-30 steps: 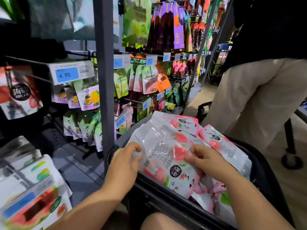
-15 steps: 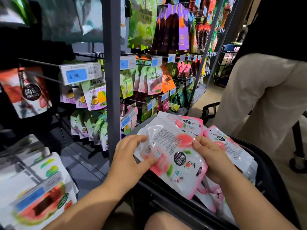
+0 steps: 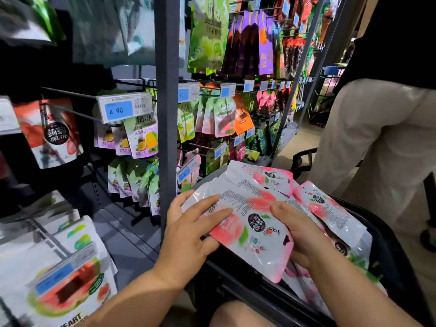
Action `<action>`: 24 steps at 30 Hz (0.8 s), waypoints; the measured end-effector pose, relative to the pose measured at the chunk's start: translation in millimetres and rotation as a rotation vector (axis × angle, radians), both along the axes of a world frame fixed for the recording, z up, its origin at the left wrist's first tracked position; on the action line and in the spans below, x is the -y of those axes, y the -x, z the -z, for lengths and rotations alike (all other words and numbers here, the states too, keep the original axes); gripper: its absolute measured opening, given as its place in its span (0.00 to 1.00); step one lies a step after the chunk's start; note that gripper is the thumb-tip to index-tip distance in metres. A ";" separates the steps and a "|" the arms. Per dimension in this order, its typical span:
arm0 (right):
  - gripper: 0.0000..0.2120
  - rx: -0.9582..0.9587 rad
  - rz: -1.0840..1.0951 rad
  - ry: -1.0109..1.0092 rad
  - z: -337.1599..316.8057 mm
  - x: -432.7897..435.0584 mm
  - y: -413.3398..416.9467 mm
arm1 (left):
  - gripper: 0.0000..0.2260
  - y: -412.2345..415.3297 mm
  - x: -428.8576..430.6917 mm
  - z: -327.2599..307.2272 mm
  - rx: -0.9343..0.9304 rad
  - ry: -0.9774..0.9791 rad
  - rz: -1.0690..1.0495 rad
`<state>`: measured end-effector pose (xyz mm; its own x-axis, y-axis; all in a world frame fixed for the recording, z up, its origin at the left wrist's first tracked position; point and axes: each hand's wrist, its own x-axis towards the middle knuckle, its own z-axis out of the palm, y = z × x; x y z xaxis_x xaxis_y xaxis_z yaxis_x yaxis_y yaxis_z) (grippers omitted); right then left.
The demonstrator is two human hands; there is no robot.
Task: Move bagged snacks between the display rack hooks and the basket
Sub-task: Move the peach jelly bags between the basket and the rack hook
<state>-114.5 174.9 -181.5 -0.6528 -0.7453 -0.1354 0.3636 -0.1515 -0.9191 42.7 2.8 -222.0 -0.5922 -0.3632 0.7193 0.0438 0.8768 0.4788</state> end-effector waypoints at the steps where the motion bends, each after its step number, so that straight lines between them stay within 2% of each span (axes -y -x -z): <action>1: 0.23 -0.018 -0.011 -0.013 0.9 -0.7 2.3 | 0.29 0.0 -0.4 -1.3 -0.023 0.010 -0.001; 4: 0.19 -0.048 -0.026 -0.036 -4.5 -0.7 1.8 | 0.23 -1.1 -2.7 -5.8 -0.085 0.016 -0.006; 8: 0.20 -0.046 -0.026 0.028 -5.1 -1.7 2.1 | 0.21 -2.9 -3.6 -11.4 -0.103 -0.094 -0.009; 11: 0.29 -0.105 -0.027 0.059 2.6 -2.7 8.3 | 0.15 -6.0 -4.3 -18.1 -0.128 -0.136 -0.009; 14: 0.15 -0.146 -0.050 0.055 7.3 -4.3 13.1 | 0.12 -11.3 -9.1 -30.0 -0.141 -0.188 -0.049; 15: 0.15 -0.153 -0.069 0.078 8.5 -4.8 14.5 | 0.13 -13.0 -9.8 -33.7 -0.138 -0.201 -0.067; 18: 0.38 -0.259 -0.084 0.127 7.1 -3.1 11.4 | 0.12 -17.6 -9.5 -43.4 -0.137 -0.202 -0.113; 19: 0.42 -0.294 -0.070 0.132 6.8 -1.7 8.6 | 0.10 -18.6 -10.6 -46.7 -0.144 -0.211 -0.116; 20: 0.40 -0.317 -0.061 0.146 6.3 0.1 6.1 | 0.10 -19.3 -12.8 -50.6 -0.147 -0.218 -0.117; 22: 0.30 -0.308 -0.041 0.156 6.0 3.7 3.3 | 0.11 -20.1 -18.6 -56.0 -0.141 -0.216 -0.107; 23: 0.30 -0.293 -0.038 0.158 7.7 4.2 4.6 | 0.10 -20.7 -21.8 -57.4 -0.138 -0.226 -0.094; 24: 0.33 -0.274 -0.058 0.149 9.1 3.4 5.6 | 0.09 -20.9 -24.2 -58.1 -0.135 -0.260 -0.076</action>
